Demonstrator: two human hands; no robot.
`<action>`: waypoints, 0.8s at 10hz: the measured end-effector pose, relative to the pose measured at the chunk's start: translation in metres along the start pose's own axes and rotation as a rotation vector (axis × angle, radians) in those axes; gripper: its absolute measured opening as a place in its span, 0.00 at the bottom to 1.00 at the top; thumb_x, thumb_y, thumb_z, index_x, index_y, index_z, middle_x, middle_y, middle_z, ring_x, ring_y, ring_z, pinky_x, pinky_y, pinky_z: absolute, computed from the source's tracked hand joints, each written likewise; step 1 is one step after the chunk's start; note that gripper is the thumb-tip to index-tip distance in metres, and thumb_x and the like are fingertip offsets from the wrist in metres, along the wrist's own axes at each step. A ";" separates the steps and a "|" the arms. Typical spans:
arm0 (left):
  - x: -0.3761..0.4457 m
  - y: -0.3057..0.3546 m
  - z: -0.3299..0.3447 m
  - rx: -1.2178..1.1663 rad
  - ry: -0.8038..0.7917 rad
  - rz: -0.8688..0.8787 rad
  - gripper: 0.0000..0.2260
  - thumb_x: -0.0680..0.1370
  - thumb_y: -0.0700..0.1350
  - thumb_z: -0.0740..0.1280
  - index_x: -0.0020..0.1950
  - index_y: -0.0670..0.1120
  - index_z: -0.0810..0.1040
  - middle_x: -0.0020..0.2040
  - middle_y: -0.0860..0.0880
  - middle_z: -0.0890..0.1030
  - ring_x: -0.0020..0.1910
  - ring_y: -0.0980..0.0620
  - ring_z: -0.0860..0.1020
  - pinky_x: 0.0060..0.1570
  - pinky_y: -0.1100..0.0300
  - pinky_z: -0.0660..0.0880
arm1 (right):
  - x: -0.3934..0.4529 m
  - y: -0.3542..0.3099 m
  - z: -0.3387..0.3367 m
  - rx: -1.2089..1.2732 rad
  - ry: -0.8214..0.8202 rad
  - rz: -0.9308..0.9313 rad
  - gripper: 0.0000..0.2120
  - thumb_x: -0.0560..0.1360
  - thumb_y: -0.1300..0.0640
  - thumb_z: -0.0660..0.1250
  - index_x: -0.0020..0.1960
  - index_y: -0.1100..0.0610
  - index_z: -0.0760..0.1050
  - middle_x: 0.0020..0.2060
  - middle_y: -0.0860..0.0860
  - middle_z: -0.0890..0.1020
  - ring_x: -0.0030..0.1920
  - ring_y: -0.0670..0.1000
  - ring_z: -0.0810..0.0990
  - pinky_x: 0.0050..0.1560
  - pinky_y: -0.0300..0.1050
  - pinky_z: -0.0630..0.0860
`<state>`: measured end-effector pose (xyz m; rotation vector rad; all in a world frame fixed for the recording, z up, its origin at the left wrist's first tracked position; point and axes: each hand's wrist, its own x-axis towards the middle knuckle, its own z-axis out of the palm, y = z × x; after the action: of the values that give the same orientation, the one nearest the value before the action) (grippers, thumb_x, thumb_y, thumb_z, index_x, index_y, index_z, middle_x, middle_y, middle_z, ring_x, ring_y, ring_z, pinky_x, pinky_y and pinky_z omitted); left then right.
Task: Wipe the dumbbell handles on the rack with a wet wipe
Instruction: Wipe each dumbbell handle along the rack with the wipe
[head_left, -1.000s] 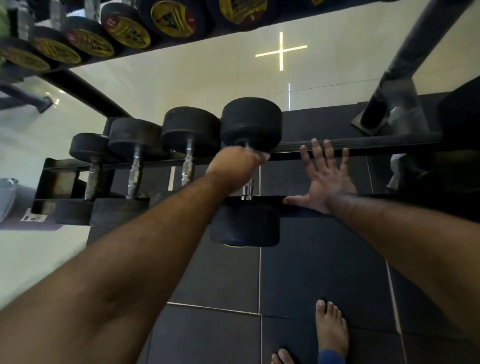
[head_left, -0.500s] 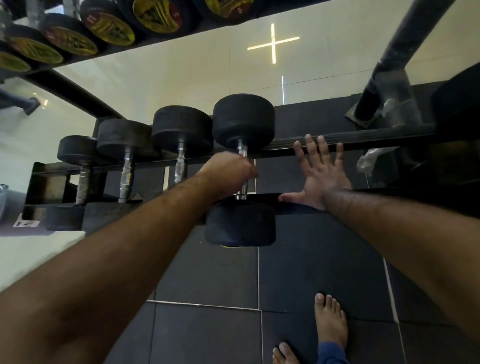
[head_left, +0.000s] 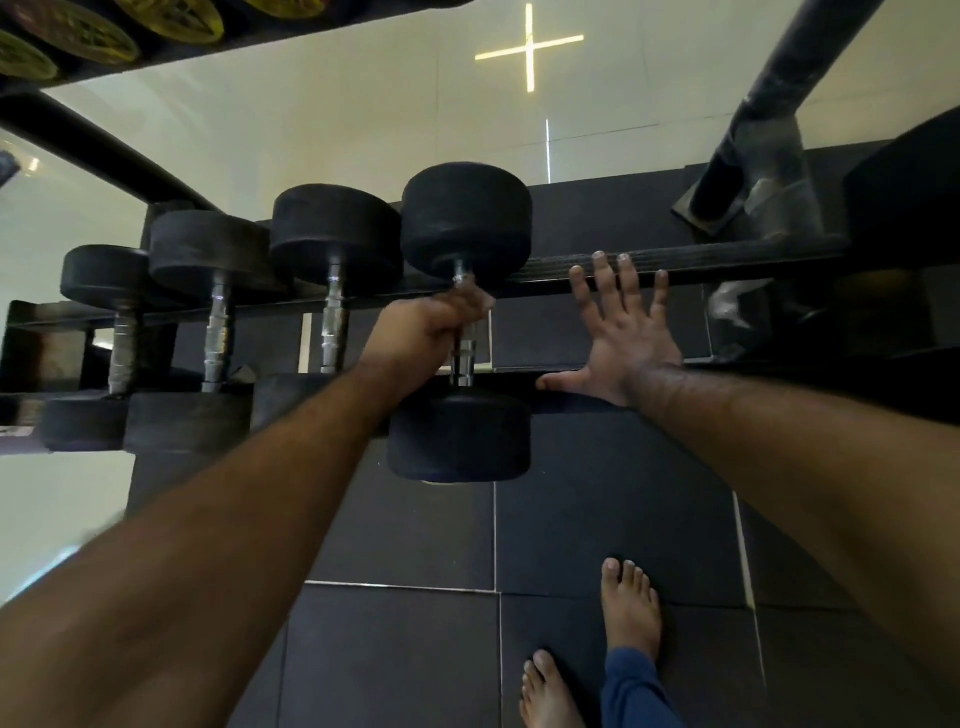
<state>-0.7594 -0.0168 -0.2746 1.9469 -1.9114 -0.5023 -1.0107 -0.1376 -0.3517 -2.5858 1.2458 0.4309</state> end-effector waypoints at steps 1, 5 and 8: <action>-0.019 0.000 -0.013 -0.264 -0.185 -0.113 0.20 0.80 0.31 0.68 0.64 0.52 0.86 0.64 0.58 0.84 0.68 0.61 0.79 0.73 0.60 0.71 | -0.001 0.000 -0.001 -0.009 -0.006 -0.004 0.72 0.57 0.07 0.42 0.83 0.52 0.23 0.83 0.56 0.26 0.83 0.63 0.26 0.78 0.78 0.36; 0.025 -0.013 -0.005 -0.941 -0.109 -1.046 0.14 0.81 0.31 0.65 0.59 0.46 0.85 0.54 0.46 0.88 0.55 0.45 0.85 0.47 0.57 0.82 | 0.000 0.000 -0.001 -0.003 -0.014 0.001 0.73 0.57 0.07 0.44 0.84 0.52 0.24 0.83 0.57 0.26 0.82 0.63 0.25 0.77 0.78 0.34; 0.057 -0.025 -0.018 -1.047 -0.167 -1.008 0.14 0.82 0.29 0.60 0.58 0.42 0.81 0.52 0.42 0.84 0.35 0.56 0.80 0.37 0.62 0.74 | 0.000 0.001 -0.002 -0.001 -0.015 -0.001 0.73 0.58 0.07 0.45 0.84 0.52 0.24 0.83 0.57 0.27 0.82 0.63 0.26 0.77 0.77 0.34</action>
<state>-0.7271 -0.0731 -0.2712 1.8924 -0.3014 -1.5493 -1.0110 -0.1389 -0.3503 -2.5789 1.2395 0.4503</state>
